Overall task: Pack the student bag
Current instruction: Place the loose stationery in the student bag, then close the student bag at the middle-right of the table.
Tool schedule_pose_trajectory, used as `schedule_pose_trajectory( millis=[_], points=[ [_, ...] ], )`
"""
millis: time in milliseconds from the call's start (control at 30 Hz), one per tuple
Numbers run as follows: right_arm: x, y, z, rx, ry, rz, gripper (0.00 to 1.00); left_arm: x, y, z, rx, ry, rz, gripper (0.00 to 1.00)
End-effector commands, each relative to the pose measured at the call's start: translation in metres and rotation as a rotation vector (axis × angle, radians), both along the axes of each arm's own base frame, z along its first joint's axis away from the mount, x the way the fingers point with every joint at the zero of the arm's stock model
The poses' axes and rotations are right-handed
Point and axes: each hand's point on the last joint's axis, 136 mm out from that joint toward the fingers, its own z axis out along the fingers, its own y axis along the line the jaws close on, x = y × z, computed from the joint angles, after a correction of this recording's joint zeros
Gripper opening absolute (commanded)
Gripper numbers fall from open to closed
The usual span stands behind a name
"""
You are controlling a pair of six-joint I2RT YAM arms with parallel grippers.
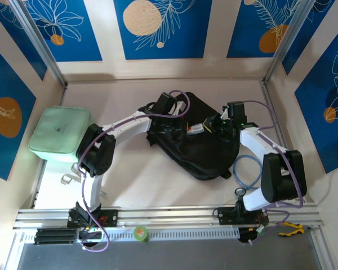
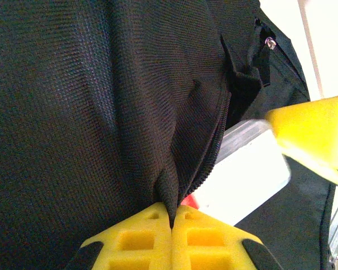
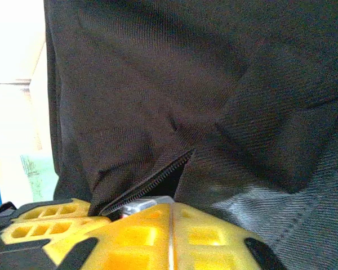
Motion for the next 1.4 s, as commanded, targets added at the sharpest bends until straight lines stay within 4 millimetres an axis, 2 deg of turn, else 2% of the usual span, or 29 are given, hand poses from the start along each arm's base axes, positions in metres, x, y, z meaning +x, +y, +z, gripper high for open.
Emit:
schedule_pose_trajectory(
  millis=[0,100,200,300,467,533,633,800,867,900,967,1033,1200,1267,1367],
  points=[
    [-0.001,0.022,-0.001,0.045,0.013,0.074,0.07,-0.003,-0.007,0.026,-0.080,-0.019,-0.035,0.01],
    [0.004,0.042,0.001,0.101,-0.009,0.131,0.00,-0.003,-0.008,0.028,-0.089,-0.015,-0.040,0.01],
    [0.009,0.054,0.004,0.158,-0.028,0.170,0.00,-0.001,-0.009,0.031,-0.100,-0.021,-0.039,0.01],
    [0.010,0.049,0.004,0.163,-0.029,0.162,0.00,0.000,-0.008,0.032,-0.105,-0.021,-0.035,0.02],
    [-0.001,0.017,0.019,0.124,-0.080,0.091,0.01,0.002,-0.003,0.030,-0.104,-0.014,-0.024,0.04],
    [-0.009,0.008,0.019,0.072,-0.072,0.080,0.04,0.002,-0.003,0.029,-0.105,-0.009,-0.023,0.05],
    [-0.022,0.011,0.011,0.035,-0.028,0.106,0.06,0.002,-0.005,0.030,-0.111,-0.011,-0.029,0.05],
    [-0.034,0.032,-0.008,0.022,0.031,0.154,0.07,0.004,-0.004,0.031,-0.114,-0.010,-0.023,0.09],
    [-0.034,0.037,-0.012,0.026,0.048,0.161,0.07,0.003,-0.002,0.035,-0.113,-0.013,-0.022,0.16],
    [-0.033,0.037,-0.011,0.022,0.049,0.159,0.07,0.003,0.001,0.038,-0.112,-0.017,-0.017,0.23],
    [-0.032,0.032,-0.008,-0.004,0.046,0.141,0.09,0.004,0.010,0.044,-0.110,-0.029,0.005,0.35],
    [-0.033,0.025,0.000,-0.048,0.017,0.129,0.14,0.006,0.024,0.053,-0.112,-0.047,0.042,0.45],
    [-0.039,0.012,0.024,-0.172,-0.074,0.153,0.31,0.005,0.069,0.063,-0.103,-0.073,0.159,0.59],
    [-0.045,0.014,0.030,-0.233,-0.106,0.205,0.38,0.002,0.089,0.061,-0.086,-0.081,0.215,0.62],
    [-0.053,0.028,0.037,-0.345,-0.159,0.337,0.48,-0.007,0.123,0.051,-0.041,-0.091,0.311,0.71]
  ],
)
